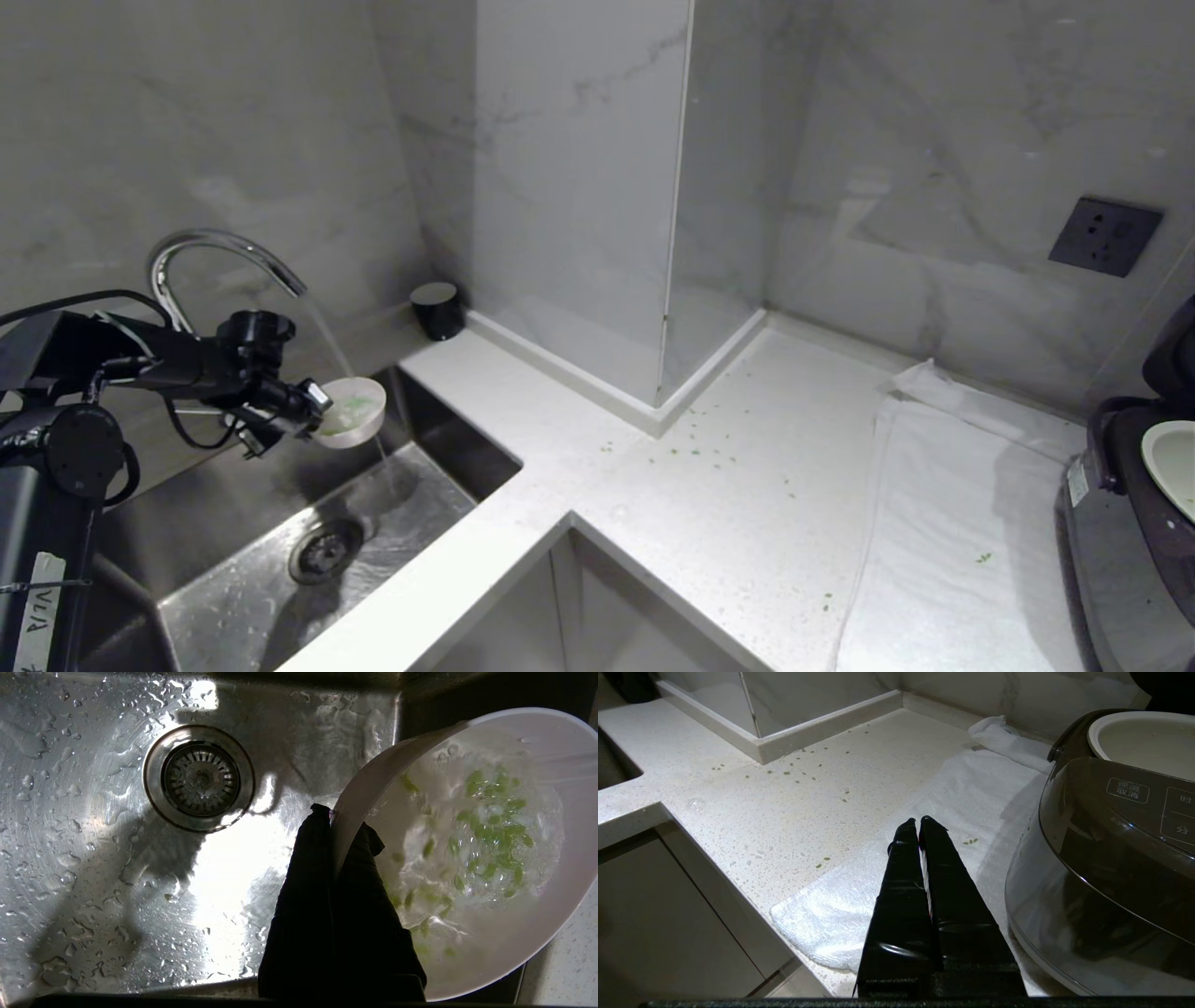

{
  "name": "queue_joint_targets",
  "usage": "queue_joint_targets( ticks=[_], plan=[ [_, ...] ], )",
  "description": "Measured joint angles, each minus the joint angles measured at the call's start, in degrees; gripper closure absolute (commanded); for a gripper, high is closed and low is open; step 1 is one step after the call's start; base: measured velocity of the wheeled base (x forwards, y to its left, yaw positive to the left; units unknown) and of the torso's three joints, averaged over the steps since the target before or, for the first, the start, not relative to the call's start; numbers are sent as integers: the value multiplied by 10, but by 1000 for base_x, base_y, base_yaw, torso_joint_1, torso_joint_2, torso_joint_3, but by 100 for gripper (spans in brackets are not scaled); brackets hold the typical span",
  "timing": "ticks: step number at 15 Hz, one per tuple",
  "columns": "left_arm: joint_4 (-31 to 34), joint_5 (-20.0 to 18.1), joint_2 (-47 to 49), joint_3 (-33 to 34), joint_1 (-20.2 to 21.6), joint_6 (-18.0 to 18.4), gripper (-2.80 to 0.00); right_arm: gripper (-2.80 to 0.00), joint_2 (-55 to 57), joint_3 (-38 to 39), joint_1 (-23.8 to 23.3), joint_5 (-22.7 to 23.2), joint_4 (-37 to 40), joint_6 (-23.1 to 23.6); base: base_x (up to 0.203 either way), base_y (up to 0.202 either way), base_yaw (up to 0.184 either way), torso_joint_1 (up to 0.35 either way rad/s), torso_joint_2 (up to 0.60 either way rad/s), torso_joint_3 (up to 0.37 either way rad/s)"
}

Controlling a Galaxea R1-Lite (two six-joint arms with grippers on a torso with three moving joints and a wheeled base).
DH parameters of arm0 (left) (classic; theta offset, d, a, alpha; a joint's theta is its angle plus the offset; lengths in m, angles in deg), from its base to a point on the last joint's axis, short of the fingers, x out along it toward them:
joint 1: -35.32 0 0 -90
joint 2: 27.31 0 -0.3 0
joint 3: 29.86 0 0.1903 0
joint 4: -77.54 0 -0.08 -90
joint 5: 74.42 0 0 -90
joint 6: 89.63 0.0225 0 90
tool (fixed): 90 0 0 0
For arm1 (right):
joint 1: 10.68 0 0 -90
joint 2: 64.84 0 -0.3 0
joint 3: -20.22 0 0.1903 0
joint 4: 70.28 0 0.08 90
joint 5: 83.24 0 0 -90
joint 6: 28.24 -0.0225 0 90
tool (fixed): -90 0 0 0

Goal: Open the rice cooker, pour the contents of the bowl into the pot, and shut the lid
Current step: Fill a bowl with water from the tap

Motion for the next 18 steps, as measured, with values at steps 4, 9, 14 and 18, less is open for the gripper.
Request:
queue_joint_targets(
  ticks=[4, 9, 14, 18],
  plan=[
    [1, 0, 0, 1, 0, 0, 0, 0, 0, 0, 0, 0, 0, 0, 0, 0, 0, 0, 0, 0],
    [14, -7, -5, 11, 0, 0, 0, 0, 0, 0, 0, 0, 0, 0, 0, 0, 0, 0, 0, 0],
    [51, -60, -45, 50, -25, -5, 0, 0, 0, 0, 0, 0, 0, 0, 0, 0, 0, 0, 0, 0],
    [57, -61, -61, 69, -43, -5, 0, 0, 0, 0, 0, 0, 0, 0, 0, 0, 0, 0, 0, 0]
  ],
)
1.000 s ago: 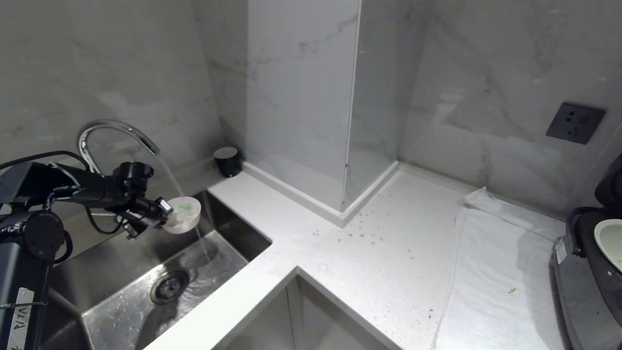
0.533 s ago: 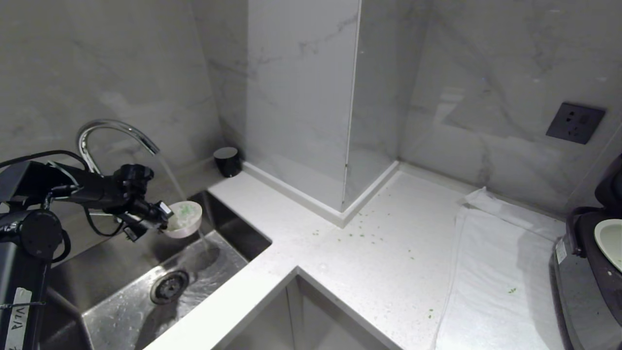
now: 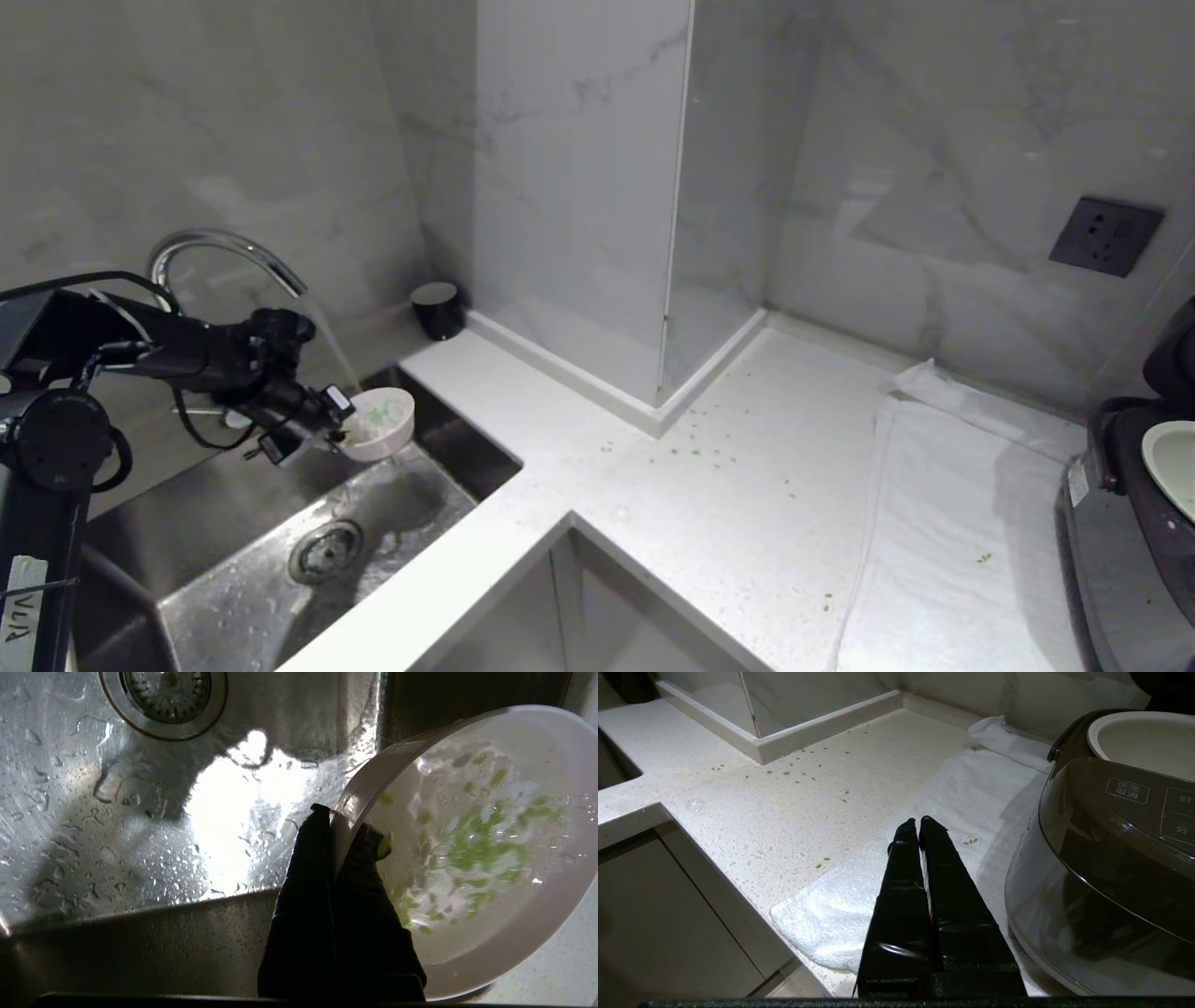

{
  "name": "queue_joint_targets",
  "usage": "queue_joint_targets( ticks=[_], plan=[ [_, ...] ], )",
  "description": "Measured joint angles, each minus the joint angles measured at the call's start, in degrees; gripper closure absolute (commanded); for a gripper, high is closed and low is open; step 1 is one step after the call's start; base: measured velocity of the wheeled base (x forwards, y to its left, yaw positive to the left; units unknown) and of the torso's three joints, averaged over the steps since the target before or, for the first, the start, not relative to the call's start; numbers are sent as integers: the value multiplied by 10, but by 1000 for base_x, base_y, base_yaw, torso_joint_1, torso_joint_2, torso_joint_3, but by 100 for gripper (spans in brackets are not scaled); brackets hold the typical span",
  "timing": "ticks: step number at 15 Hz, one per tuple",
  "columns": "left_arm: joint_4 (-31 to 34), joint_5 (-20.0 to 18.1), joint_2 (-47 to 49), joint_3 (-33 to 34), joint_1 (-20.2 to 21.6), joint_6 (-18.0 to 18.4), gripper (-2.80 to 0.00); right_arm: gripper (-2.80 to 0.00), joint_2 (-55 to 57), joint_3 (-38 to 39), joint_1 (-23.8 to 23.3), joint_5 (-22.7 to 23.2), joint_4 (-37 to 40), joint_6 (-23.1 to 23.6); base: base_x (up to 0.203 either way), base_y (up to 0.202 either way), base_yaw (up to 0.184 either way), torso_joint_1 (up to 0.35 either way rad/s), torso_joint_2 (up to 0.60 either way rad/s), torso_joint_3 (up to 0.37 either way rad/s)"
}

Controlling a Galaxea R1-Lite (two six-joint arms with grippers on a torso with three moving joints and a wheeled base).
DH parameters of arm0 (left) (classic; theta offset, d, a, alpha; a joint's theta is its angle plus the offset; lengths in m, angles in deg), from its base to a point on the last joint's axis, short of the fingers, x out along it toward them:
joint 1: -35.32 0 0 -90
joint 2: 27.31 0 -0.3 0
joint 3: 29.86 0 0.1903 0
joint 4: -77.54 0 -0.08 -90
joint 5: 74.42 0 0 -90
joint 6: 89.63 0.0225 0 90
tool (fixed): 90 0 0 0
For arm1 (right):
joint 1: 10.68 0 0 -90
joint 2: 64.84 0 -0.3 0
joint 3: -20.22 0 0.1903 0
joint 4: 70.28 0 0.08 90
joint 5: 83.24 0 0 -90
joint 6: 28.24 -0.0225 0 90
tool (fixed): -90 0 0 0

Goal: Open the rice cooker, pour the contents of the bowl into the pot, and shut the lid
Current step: Fill a bowl with water from the tap, then place the bowl on the table

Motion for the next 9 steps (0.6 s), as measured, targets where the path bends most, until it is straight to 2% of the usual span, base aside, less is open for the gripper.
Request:
queue_joint_targets(
  ticks=[5, 9],
  plan=[
    [43, 0, -16, 3, -35, 4, 0, 0, 0, 0, 0, 0, 0, 0, 0, 0, 0, 0, 0, 0],
    [49, 0, -34, 15, -76, 2, 0, 0, 0, 0, 0, 0, 0, 1, 0, 0, 0, 0, 0, 0]
  ],
)
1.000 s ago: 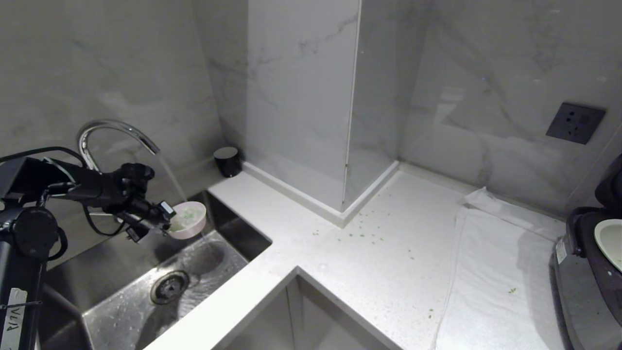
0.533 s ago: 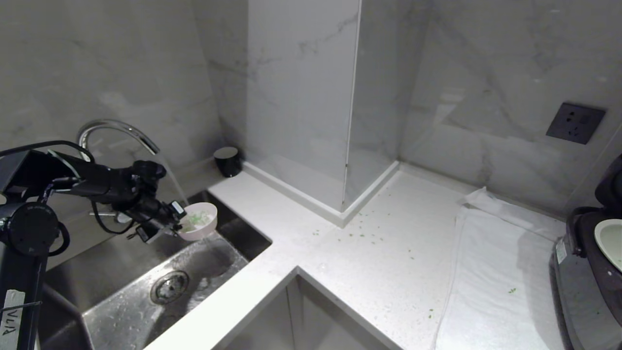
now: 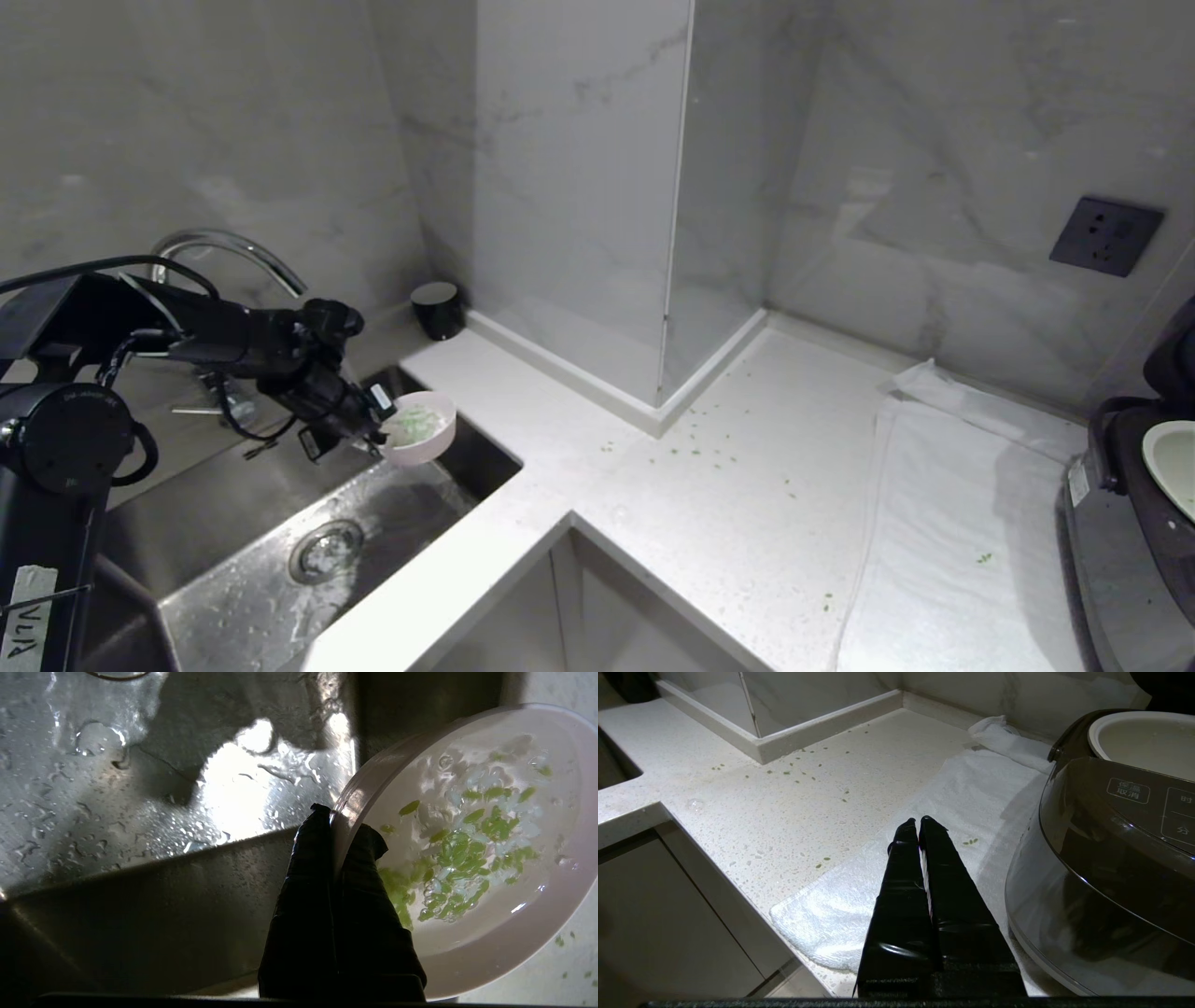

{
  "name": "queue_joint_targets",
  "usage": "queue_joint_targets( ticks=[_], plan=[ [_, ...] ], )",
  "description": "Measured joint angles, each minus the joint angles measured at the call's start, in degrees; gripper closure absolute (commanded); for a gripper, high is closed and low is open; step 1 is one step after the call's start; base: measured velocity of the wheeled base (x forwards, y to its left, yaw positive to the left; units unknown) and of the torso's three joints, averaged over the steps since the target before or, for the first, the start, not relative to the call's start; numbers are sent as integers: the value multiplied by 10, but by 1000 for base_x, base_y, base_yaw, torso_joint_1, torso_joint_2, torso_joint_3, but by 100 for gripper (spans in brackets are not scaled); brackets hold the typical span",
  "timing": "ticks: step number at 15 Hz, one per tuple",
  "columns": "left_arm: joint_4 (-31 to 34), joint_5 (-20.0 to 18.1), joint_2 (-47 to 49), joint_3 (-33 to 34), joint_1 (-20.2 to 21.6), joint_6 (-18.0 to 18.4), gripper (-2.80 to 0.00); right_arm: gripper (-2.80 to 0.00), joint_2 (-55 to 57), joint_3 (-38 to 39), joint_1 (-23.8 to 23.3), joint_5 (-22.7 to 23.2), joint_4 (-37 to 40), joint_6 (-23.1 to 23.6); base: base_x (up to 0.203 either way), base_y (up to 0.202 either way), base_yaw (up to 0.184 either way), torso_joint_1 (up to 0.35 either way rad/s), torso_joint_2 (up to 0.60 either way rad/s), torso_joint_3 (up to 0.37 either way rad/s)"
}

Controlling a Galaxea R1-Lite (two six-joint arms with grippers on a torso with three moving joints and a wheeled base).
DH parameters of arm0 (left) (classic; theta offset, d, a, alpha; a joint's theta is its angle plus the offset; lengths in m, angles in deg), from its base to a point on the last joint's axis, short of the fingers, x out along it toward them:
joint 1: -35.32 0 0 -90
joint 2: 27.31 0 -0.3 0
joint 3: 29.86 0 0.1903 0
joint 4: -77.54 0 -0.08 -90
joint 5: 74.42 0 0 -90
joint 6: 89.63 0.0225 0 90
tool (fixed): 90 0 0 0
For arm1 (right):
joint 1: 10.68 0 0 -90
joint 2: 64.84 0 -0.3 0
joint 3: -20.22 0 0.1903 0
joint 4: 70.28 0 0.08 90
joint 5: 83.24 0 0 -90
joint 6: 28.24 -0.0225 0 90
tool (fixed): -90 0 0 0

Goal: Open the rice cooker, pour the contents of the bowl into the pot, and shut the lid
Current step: Place the bowl on the table

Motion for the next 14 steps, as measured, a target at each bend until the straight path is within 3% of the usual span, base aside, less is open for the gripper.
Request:
queue_joint_targets(
  ticks=[5, 14],
  plan=[
    [0, 4, -12, 5, -58, -3, 0, 0, 0, 0, 0, 0, 0, 0, 0, 0, 0, 0, 0, 0],
    [0, 7, -7, -8, -176, -44, 0, 0, 0, 0, 0, 0, 0, 0, 0, 0, 0, 0, 0, 0]
  ],
)
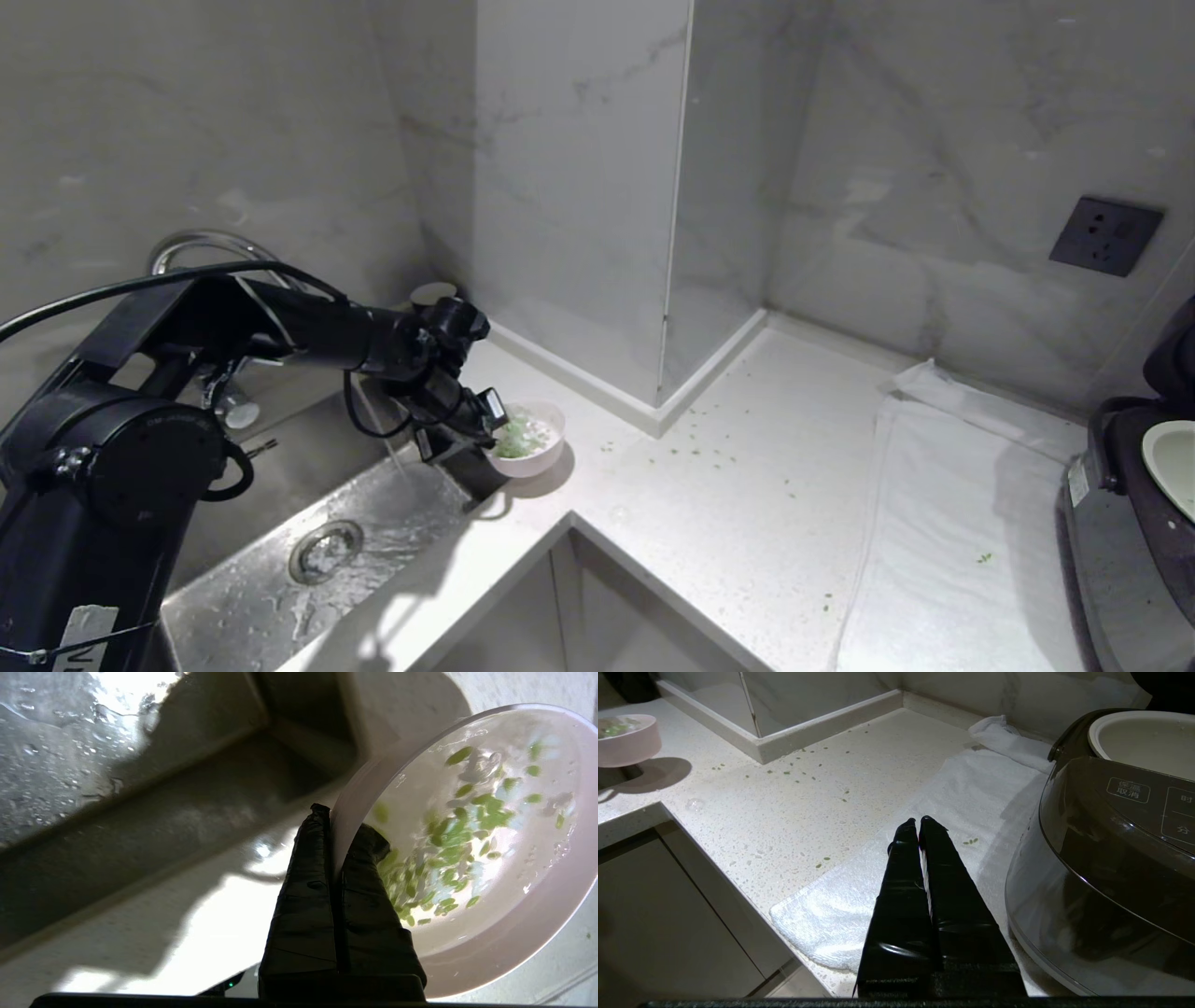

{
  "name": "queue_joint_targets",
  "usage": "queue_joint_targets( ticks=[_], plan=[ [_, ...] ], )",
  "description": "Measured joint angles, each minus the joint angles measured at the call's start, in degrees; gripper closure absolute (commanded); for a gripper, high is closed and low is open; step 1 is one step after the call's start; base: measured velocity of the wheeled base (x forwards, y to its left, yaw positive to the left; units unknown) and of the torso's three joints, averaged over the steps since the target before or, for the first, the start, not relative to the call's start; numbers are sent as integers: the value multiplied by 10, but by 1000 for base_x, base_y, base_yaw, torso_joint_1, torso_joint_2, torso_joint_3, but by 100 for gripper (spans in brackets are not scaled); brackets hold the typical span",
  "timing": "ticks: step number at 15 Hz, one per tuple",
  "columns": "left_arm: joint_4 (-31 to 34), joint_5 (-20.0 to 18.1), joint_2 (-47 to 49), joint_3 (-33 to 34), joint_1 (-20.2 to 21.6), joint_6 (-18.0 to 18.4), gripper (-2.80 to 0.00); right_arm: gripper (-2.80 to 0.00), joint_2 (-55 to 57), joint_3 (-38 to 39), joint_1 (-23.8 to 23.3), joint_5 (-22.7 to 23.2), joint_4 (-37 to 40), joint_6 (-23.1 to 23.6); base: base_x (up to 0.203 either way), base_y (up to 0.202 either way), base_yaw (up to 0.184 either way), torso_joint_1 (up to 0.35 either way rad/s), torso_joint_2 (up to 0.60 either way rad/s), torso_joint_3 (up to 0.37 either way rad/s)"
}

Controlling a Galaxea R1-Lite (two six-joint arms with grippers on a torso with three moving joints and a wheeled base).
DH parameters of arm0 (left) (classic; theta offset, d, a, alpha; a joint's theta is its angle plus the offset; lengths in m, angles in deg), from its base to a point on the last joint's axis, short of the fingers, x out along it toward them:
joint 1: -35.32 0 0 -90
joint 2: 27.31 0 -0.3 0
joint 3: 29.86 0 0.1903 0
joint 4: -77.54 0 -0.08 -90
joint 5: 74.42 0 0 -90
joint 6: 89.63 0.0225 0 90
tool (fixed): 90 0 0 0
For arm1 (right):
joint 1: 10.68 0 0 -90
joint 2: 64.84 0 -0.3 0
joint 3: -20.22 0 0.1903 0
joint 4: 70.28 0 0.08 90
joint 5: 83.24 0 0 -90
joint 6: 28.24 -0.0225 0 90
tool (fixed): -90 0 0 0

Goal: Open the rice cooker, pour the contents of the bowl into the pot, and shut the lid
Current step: Place the bowl on the table

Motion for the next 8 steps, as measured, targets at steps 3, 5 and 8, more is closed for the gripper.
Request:
queue_joint_targets(
  ticks=[3, 5, 8],
  plan=[
    [0, 1, 5, -8, -28, -20, 0, 0, 0, 0, 0, 0, 0, 0, 0, 0, 0, 0, 0, 0],
    [0, 4, 9, -12, -43, -31, 0, 0, 0, 0, 0, 0, 0, 0, 0, 0, 0, 0, 0, 0],
    [0, 11, 16, -13, -63, -37, 0, 0, 0, 0, 0, 0, 0, 0, 0, 0, 0, 0, 0, 0]
  ],
)
